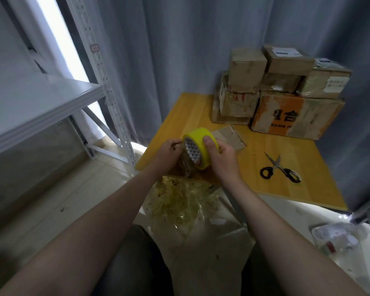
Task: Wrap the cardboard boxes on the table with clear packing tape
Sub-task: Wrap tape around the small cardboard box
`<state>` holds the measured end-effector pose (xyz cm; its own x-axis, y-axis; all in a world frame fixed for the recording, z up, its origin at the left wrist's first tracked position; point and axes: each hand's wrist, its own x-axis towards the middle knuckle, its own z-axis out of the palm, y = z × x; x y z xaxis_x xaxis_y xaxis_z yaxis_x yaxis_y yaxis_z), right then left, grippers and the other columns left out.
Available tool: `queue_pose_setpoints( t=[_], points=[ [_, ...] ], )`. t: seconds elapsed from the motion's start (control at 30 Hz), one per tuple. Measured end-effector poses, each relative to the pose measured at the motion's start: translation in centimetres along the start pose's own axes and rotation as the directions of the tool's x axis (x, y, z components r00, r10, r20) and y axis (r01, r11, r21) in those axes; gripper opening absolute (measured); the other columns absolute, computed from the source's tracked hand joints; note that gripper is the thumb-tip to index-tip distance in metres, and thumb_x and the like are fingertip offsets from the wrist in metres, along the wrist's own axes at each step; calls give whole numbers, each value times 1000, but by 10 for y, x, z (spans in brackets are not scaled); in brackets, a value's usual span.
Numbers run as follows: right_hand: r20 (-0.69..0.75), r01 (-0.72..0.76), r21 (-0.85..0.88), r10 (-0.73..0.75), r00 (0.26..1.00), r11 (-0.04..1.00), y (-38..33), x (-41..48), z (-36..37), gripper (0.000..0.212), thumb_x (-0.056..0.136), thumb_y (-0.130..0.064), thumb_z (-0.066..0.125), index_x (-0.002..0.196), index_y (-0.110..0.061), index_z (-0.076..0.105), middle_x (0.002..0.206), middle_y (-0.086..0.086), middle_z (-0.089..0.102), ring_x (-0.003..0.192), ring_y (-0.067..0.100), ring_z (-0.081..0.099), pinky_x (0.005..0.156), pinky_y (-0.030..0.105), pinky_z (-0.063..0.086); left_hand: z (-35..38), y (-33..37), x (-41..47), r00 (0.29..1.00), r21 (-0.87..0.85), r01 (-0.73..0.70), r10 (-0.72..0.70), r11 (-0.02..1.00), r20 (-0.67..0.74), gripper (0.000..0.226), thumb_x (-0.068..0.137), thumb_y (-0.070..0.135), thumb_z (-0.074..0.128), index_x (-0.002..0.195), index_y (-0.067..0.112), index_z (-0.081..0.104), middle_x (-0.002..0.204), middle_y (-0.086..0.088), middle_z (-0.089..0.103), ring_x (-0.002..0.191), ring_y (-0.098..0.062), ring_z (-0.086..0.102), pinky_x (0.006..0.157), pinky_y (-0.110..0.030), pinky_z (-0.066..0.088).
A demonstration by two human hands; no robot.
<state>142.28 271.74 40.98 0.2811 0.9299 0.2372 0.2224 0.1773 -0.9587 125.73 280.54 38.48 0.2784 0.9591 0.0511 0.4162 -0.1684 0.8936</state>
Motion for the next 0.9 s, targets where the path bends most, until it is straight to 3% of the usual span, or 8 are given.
queue_pose_setpoints(
  t=[0.07,0.23,0.3,0.37,0.53,0.67,0.77,0.9],
  points=[
    [-23,9,-26,-9,1000,1000,2,11,10,49,105,-39,56,67,-9,54,64,2,48,56,7,44,53,27,35,-5,-1,-2,998,-115,28,-21,993,55,34,102,14,60,136,9,57,122,-4,66,100,-7,64,76,-12,52],
    [-92,-19,-31,16,996,999,6,31,29,55,106,-44,54,64,-9,47,62,5,41,56,11,39,54,35,32,8,-45,9,994,103,-37,27,994,103,109,56,50,101,148,32,44,138,1,59,126,-17,60,98,-42,58],
    [-94,-20,-21,18,995,1000,7,30,31,51,106,-44,54,64,-16,43,62,5,37,56,12,37,54,34,29,16,-50,7,999,108,-33,31,994,24,105,54,52,101,142,30,48,133,6,61,122,-13,61,96,-41,58],
    [-83,-11,-11,10,997,1000,9,28,30,49,106,-41,54,66,-16,43,64,5,36,57,11,35,53,32,27,18,-47,2,996,98,-66,71,993,-52,89,58,34,101,130,31,49,123,15,61,113,-4,61,92,-30,56],
    [18,-96,-82,97,995,992,-1,35,20,51,103,-47,57,64,-17,43,64,5,34,54,12,33,54,34,24,18,-48,3,998,48,-59,60,997,-21,97,57,35,101,135,27,44,123,11,59,112,-4,60,82,-14,50],
    [14,-91,-202,96,995,975,-13,27,11,59,102,-50,57,56,-23,33,55,-1,29,43,8,26,46,28,19,17,-47,1,996,106,-76,80,991,-36,112,48,61,91,142,22,45,130,3,58,115,-15,61,92,-32,55],
    [1,-126,-177,128,992,976,-18,7,4,58,102,-48,57,55,-22,35,51,-3,31,41,6,28,45,24,20,18,-46,1,995,117,-90,94,989,-33,109,46,63,89,139,26,47,129,5,57,114,-15,60,95,-39,56],
    [2,-238,-22,238,971,971,-28,-29,-7,54,104,-44,56,59,-16,62,47,-2,61,43,8,57,45,20,42,19,-43,1,998,71,-45,47,996,-34,113,43,58,91,142,27,47,129,7,58,116,-13,60,96,-42,57]
  ],
)
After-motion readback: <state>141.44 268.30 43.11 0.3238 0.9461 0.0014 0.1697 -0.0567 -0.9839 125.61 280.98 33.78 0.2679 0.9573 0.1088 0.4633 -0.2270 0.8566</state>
